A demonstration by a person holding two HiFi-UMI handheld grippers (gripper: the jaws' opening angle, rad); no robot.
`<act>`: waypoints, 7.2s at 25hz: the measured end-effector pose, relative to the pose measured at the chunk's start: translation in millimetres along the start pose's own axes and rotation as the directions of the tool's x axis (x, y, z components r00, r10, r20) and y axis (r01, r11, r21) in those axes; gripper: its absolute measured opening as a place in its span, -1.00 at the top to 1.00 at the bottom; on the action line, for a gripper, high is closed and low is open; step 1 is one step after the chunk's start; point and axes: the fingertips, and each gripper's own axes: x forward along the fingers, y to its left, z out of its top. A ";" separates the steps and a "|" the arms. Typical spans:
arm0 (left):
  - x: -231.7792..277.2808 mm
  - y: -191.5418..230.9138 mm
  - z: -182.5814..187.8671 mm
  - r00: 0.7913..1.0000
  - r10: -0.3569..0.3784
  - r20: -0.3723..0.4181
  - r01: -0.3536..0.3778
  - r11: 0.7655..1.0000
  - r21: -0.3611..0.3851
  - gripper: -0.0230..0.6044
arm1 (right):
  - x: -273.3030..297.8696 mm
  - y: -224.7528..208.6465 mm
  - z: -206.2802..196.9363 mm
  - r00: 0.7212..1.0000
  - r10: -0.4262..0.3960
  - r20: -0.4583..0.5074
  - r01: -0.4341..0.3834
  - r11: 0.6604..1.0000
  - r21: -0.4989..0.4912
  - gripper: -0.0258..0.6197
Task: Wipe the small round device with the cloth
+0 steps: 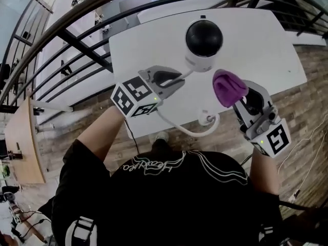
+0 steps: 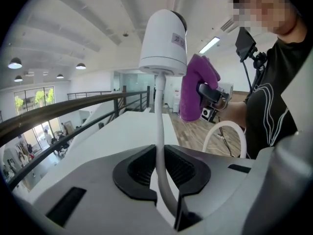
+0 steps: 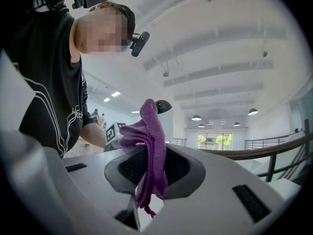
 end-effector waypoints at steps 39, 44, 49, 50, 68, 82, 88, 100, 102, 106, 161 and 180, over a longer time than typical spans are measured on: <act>-12.8 -13.1 0.0 0.803 -0.596 -0.001 0.594 0.801 0.080 0.59 | 99.3 104.0 48.0 0.486 -0.867 -0.111 0.672 0.451 -0.587 0.70; -11.6 -13.9 -0.2 0.754 -0.656 -0.001 0.656 0.754 0.032 0.60 | 119.3 94.2 70.2 0.409 -0.909 -0.081 0.676 0.362 -0.642 0.70; -13.9 -12.8 -1.9 0.725 -0.689 -0.001 0.689 0.725 0.022 0.60 | 131.2 82.3 104.3 0.334 -0.942 -0.040 0.659 0.263 -0.705 0.70; -14.6 -13.9 -1.9 0.720 -0.694 -0.002 0.694 0.720 0.018 0.60 | 131.0 80.1 111.8 0.319 -0.947 -0.032 0.656 0.245 -0.714 0.70; -19.0 -22.5 -1.9 0.686 -0.728 0.003 0.728 0.686 0.014 0.59 | 141.4 39.7 110.3 0.092 -0.996 -0.024 0.373 0.056 -0.926 0.70; -19.6 -22.6 -1.8 0.669 -0.742 0.032 0.743 0.669 -0.010 0.59 | 142.1 46.4 76.4 0.090 -0.995 -0.053 0.341 0.081 -0.937 0.70; -17.2 -18.6 -1.9 0.662 -0.748 0.043 0.749 0.662 -0.016 0.59 | 145.0 45.9 56.0 0.089 -0.993 -0.080 0.338 0.106 -0.935 0.70; -17.8 -20.7 -2.0 0.646 -0.760 0.068 0.762 0.647 -0.011 0.59 | 148.4 53.4 13.2 0.165 -0.965 -0.205 0.484 0.260 -0.836 0.70; -17.7 -20.5 -2.1 0.643 -0.763 0.066 0.764 0.645 -0.002 0.59 | 147.3 54.0 7.9 0.183 -0.955 -0.235 0.531 0.297 -0.794 0.70; -17.2 -18.6 -3.6 0.646 -0.760 0.069 0.761 0.648 0.010 0.59 | 150.4 56.0 -3.8 0.226 -0.930 -0.289 0.575 0.367 -0.732 0.70; -414.5 -204.3 -111.1 0.685 -0.675 0.273 0.666 0.733 0.142 0.90 | 131.6 473.8 69.9 0.578 -0.786 -0.221 0.815 0.546 0.192 0.70; -423.6 -219.4 -110.4 0.693 -0.666 0.277 0.661 0.740 0.126 0.90 | 124.9 487.4 76.2 0.587 -0.783 -0.205 0.807 0.549 0.215 0.70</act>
